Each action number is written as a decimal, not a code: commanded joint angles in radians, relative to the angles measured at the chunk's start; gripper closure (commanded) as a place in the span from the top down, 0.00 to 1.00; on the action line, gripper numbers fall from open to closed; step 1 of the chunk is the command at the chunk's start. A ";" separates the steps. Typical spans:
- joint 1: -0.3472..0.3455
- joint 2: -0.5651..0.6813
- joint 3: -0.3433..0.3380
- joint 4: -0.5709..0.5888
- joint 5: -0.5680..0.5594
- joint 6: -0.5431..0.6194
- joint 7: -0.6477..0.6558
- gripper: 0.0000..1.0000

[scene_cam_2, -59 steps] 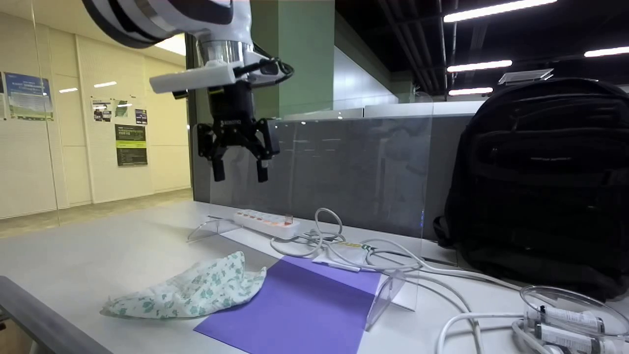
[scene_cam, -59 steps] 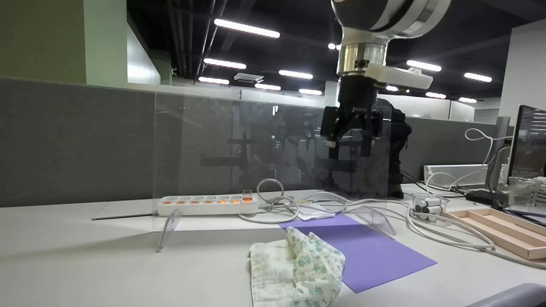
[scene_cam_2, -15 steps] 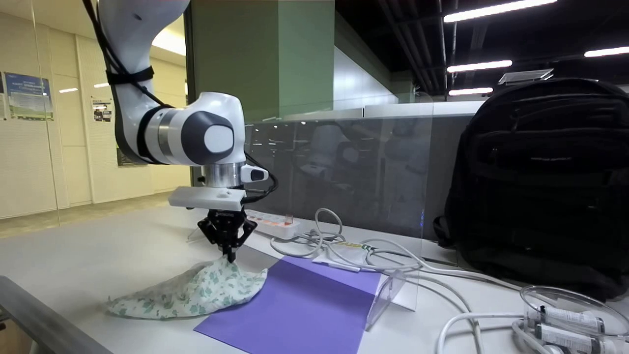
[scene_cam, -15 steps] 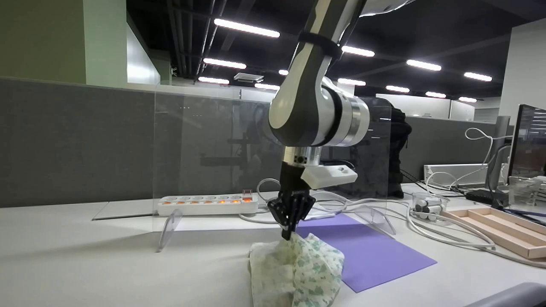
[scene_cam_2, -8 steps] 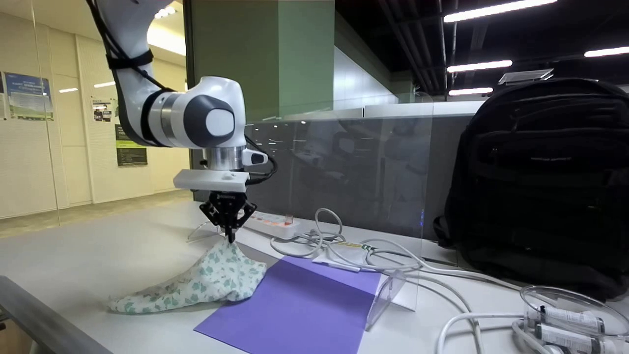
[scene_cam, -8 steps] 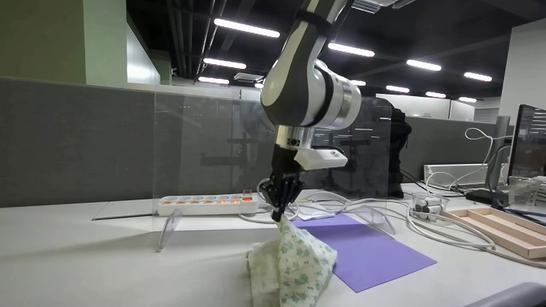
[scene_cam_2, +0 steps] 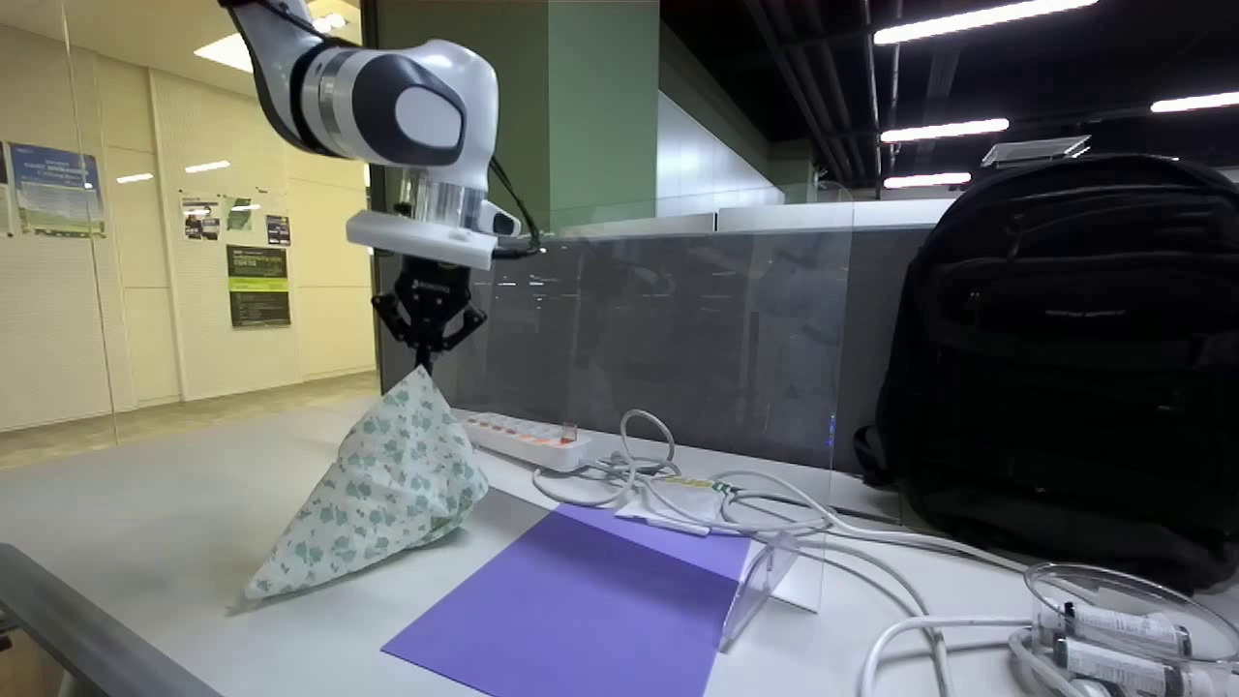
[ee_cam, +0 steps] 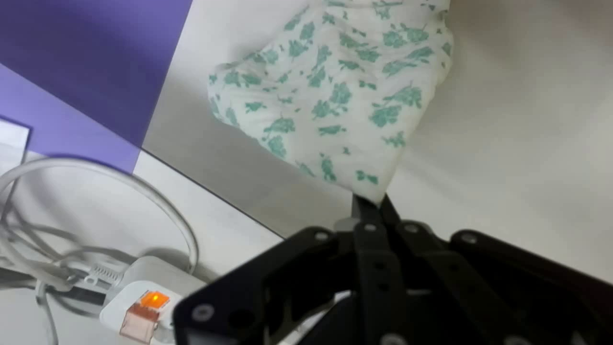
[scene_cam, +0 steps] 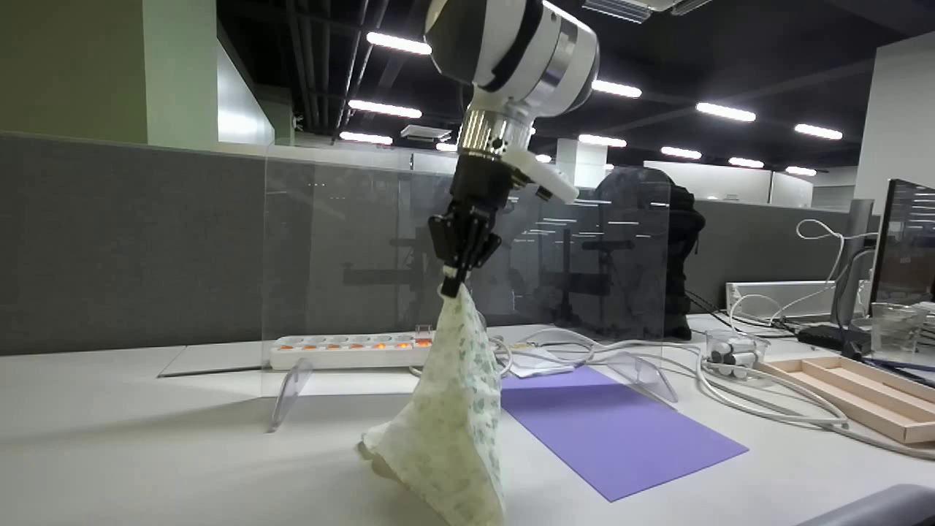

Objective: Take the white cloth and place it on the clear screen

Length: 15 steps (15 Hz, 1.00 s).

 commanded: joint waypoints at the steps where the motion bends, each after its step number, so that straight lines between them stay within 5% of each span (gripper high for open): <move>1: 0.068 -0.138 -0.091 0.018 -0.021 -0.126 0.004 0.00; 5: 0.146 -0.301 -0.153 0.013 -0.072 -0.170 0.049 0.00; 6: 0.163 -0.231 -0.172 0.020 -0.051 -0.137 0.016 0.00; 15: 0.212 -0.236 -0.203 0.040 -0.120 -0.076 0.009 0.00</move>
